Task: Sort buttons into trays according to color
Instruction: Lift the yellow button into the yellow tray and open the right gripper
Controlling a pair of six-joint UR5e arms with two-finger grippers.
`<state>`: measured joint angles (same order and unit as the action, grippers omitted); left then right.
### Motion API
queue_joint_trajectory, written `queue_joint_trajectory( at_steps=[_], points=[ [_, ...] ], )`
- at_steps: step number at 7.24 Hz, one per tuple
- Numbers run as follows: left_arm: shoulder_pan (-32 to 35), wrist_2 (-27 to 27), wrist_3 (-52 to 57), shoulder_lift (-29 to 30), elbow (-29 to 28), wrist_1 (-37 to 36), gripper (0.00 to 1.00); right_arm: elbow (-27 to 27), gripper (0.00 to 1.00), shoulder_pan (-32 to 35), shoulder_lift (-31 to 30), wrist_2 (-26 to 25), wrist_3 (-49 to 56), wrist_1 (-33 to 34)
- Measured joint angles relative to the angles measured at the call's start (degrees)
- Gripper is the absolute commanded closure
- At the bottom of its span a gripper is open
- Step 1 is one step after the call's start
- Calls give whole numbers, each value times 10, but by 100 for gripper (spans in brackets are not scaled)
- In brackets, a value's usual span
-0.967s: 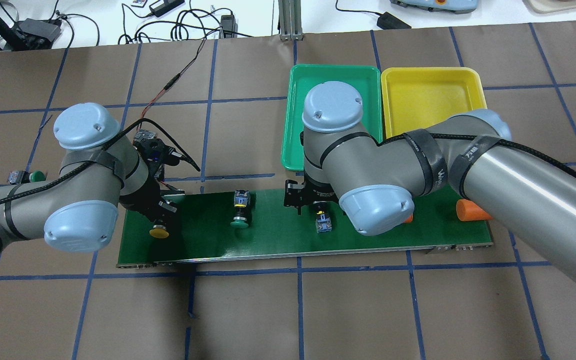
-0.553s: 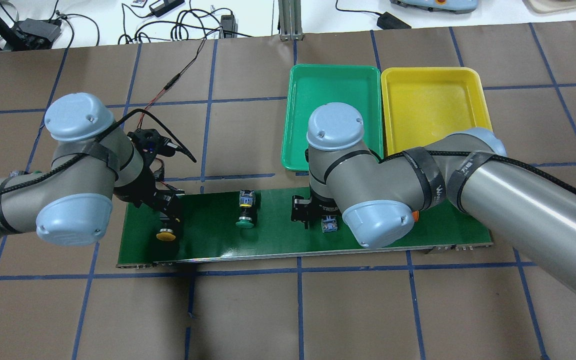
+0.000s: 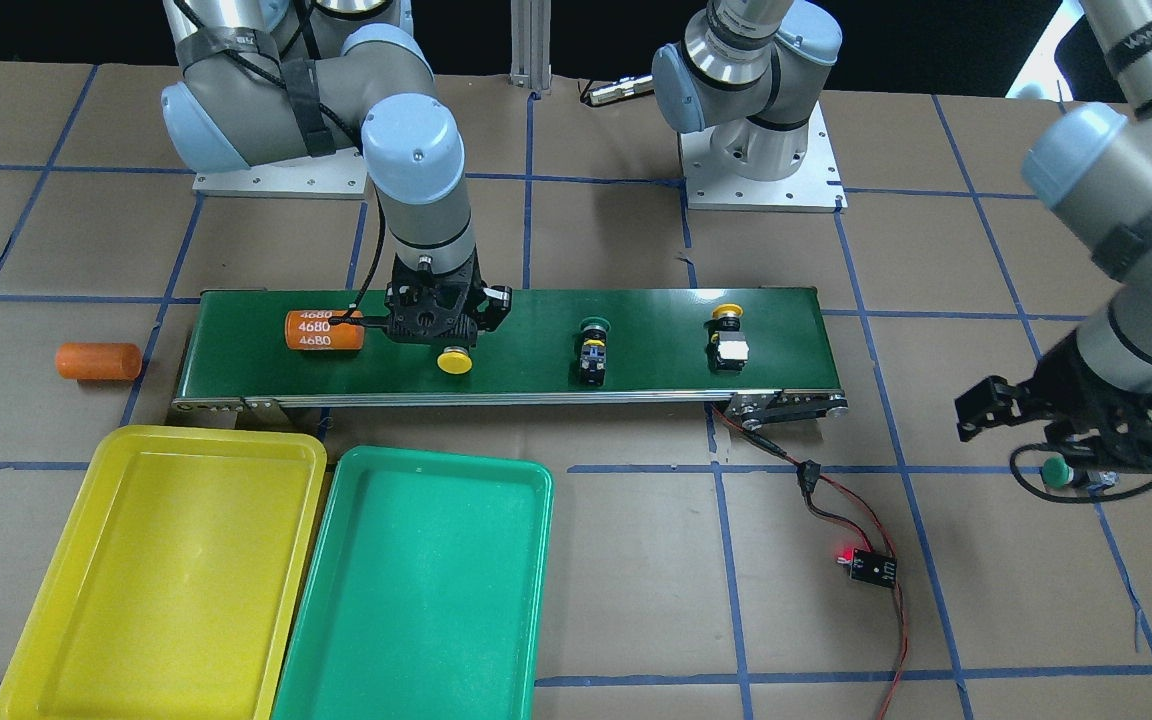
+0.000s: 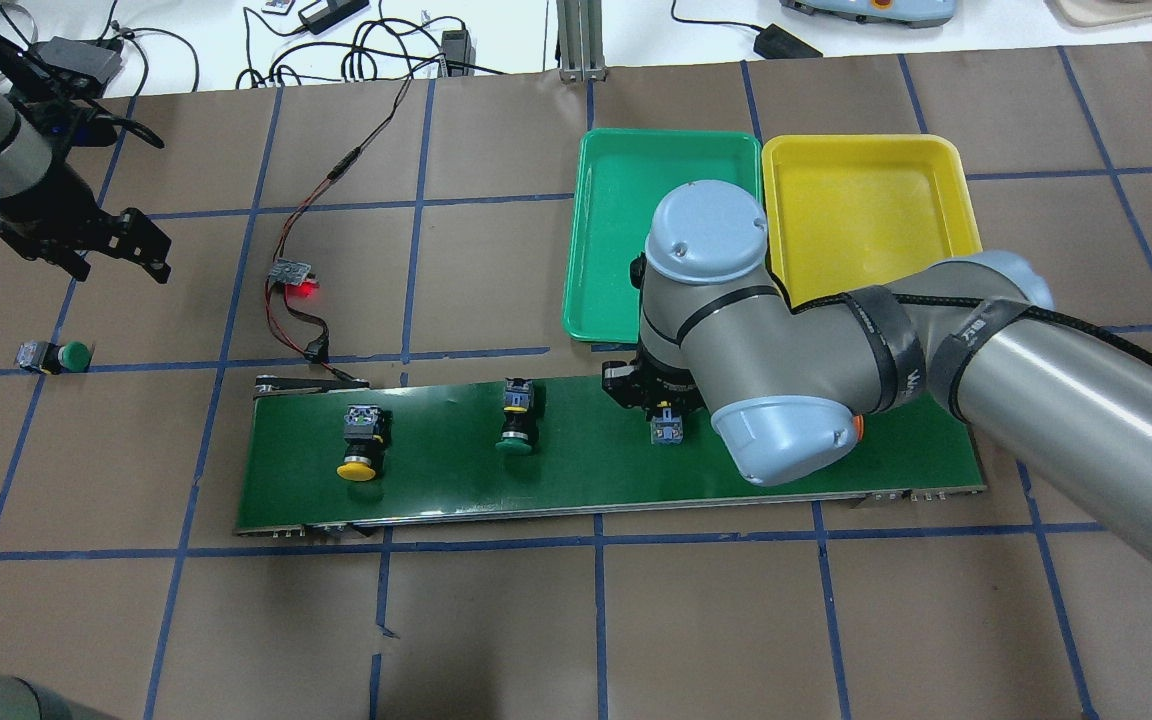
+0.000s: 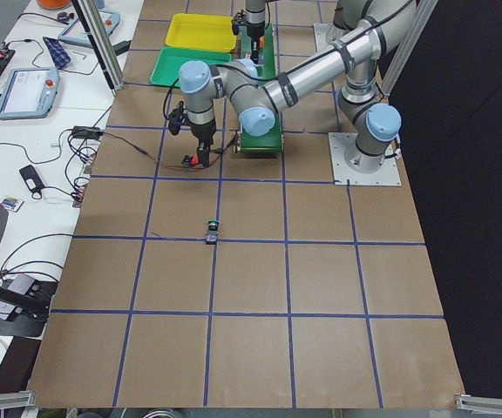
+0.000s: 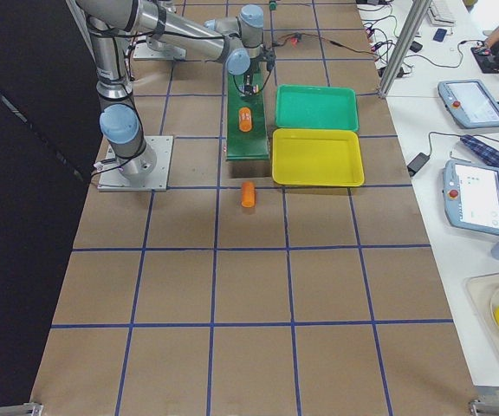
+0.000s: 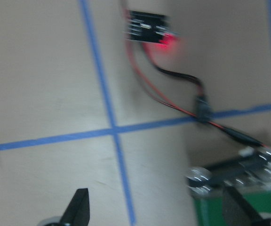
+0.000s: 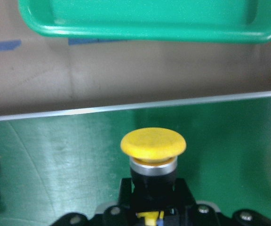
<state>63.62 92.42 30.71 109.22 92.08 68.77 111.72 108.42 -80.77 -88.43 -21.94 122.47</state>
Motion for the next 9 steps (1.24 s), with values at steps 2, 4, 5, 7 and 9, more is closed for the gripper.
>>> queue_joint_trajectory(
  at_steps=[2, 4, 5, 7, 9],
  points=[
    [-60, -3, 180, 65, -50, -3, 0, -55, 100, -40, -19, -33, 5, -3],
    [-99, 2, 383, 103, -51, -53, 0, -94, 100, -140, -4, -41, 61, -2],
    [-111, 3, 472, 119, -49, -76, 0, -108, 100, -185, 19, -45, 106, 1],
    [-140, 1, 604, 151, -46, -90, 0, -142, 99, -242, 89, -57, 169, 4],
    [-153, 2, 658, 169, -44, -89, 3, -159, 1, -268, 140, -77, 184, 3]
  ],
)
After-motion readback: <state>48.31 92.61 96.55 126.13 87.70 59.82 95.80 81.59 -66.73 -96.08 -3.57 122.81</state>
